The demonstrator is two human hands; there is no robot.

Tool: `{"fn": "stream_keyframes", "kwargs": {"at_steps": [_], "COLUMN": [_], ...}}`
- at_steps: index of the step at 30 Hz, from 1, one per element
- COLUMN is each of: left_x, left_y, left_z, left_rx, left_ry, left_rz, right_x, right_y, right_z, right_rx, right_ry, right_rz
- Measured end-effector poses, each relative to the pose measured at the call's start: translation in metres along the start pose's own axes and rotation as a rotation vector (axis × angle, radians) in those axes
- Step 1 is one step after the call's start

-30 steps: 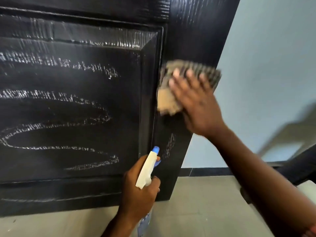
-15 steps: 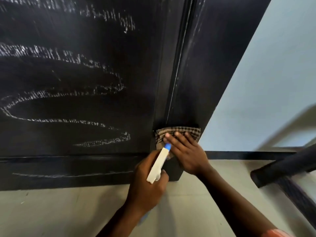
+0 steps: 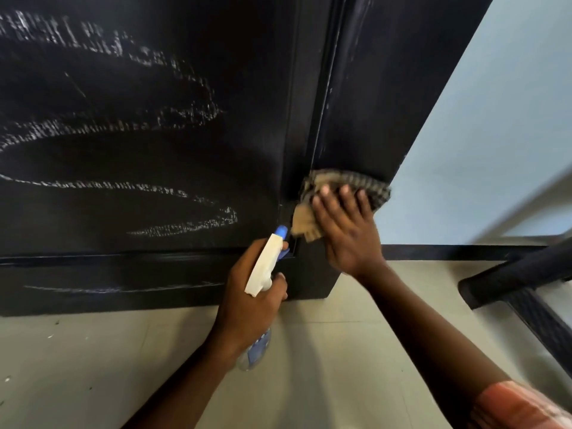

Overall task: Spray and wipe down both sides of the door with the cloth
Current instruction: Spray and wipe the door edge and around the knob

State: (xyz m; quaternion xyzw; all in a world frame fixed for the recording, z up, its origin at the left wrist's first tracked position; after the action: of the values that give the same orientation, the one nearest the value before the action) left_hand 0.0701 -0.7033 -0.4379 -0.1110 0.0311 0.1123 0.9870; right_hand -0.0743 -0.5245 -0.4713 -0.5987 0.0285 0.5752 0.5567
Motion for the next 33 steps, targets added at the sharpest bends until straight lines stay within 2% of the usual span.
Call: {"fn": "stream_keyframes", "kwargs": {"at_steps": [4, 6, 9, 12, 14, 19, 22, 24, 26, 29, 33], "left_x": [0.007, 0.009, 0.010, 0.011, 0.013, 0.013, 0.013, 0.013, 0.016, 0.023, 0.027], "left_y": [-0.007, -0.010, -0.013, -0.012, -0.008, -0.007, -0.011, -0.015, -0.020, -0.029, -0.042], "left_z": [-0.007, -0.009, -0.015, -0.020, -0.026, -0.037, -0.037, -0.040, -0.048, -0.065, -0.076], "left_rx": [-0.088, -0.101, -0.104, -0.113, -0.118, -0.121, -0.149, -0.185, -0.232, -0.231, -0.229], "left_ry": [0.029, 0.032, 0.050, 0.052, 0.031, -0.007, -0.014, -0.020, -0.051, -0.135, -0.208], "left_rz": [-0.019, -0.038, -0.098, -0.154, -0.183, -0.196, -0.192, -0.169, -0.143, -0.092, -0.080], "right_x": [0.079, 0.089, 0.073, 0.023, 0.000, 0.014, 0.064, 0.101, 0.117, 0.104, 0.093], "right_y": [0.037, 0.043, 0.038, 0.014, 0.003, 0.027, 0.064, 0.086, 0.102, 0.109, 0.107], "right_z": [-0.033, -0.037, -0.025, -0.007, -0.004, -0.011, -0.039, -0.068, -0.098, -0.134, -0.142], "right_rx": [0.053, 0.060, 0.021, -0.055, -0.085, -0.060, -0.069, -0.098, -0.173, -0.343, -0.541], "right_ry": [-0.113, -0.112, -0.079, 0.089, 0.118, 0.116, 0.143, 0.263, 0.488, 0.831, 1.220], "right_rz": [-0.324, -0.367, -0.224, 0.014, 0.094, 0.174, 0.044, -0.064, -0.092, -0.011, 0.194]}}
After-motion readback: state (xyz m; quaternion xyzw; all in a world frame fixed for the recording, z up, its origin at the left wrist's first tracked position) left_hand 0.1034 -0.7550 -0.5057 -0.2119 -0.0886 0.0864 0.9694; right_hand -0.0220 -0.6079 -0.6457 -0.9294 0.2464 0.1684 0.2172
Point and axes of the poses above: each hand's wrist, its own x-axis away from the middle knuckle, its own y-axis out of the palm, z = x × y, the point moved 1 cm from there along -x, towards the middle knuckle, and after that the axes turned 4 degrees about -x, right-handed, at the moved point
